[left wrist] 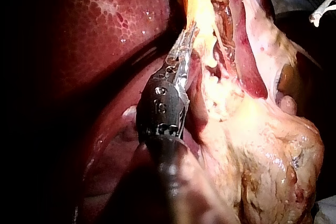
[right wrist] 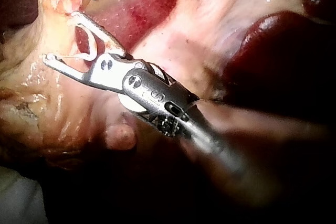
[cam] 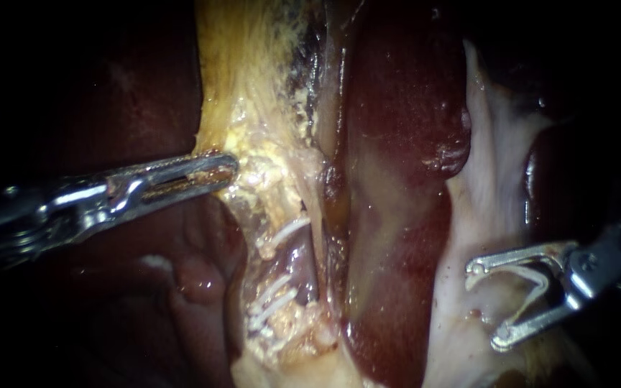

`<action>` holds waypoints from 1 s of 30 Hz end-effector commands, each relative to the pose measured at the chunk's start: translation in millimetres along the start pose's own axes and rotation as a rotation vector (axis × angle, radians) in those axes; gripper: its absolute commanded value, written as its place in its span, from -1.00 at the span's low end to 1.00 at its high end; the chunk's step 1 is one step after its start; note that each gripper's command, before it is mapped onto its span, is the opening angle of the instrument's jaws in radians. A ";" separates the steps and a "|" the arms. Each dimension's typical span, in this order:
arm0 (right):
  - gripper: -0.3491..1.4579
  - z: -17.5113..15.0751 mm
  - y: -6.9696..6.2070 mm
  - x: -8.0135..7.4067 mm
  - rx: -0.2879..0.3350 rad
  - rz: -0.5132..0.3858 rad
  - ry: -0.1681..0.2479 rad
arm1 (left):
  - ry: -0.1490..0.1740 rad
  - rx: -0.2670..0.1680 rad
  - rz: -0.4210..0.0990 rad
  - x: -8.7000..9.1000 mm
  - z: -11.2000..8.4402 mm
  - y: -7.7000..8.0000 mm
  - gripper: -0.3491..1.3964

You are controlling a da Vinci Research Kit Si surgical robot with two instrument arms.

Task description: Clipping first clip right tube

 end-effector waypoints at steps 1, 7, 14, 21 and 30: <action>0.05 0.1 0.0 -0.1 -0.001 0.000 -0.001 | 0.001 -0.001 0.000 0.0 0.0 0.0 -1.00; 0.05 1.5 0.3 -0.9 -0.006 0.001 -0.003 | 0.005 0.004 -0.002 -0.5 -1.2 -0.1 -1.00; 0.05 5.7 3.9 -2.0 0.017 0.203 -0.020 | 0.010 0.006 -0.007 -1.3 -3.7 -0.7 -1.00; 0.02 9.6 9.0 -4.3 0.044 0.346 -0.095 | 0.014 0.002 -0.013 -1.9 -5.4 -2.3 -1.00; -0.01 12.2 12.7 -9.5 0.017 0.404 -0.102 | -0.003 0.004 -0.024 -3.3 -7.6 -4.2 -1.00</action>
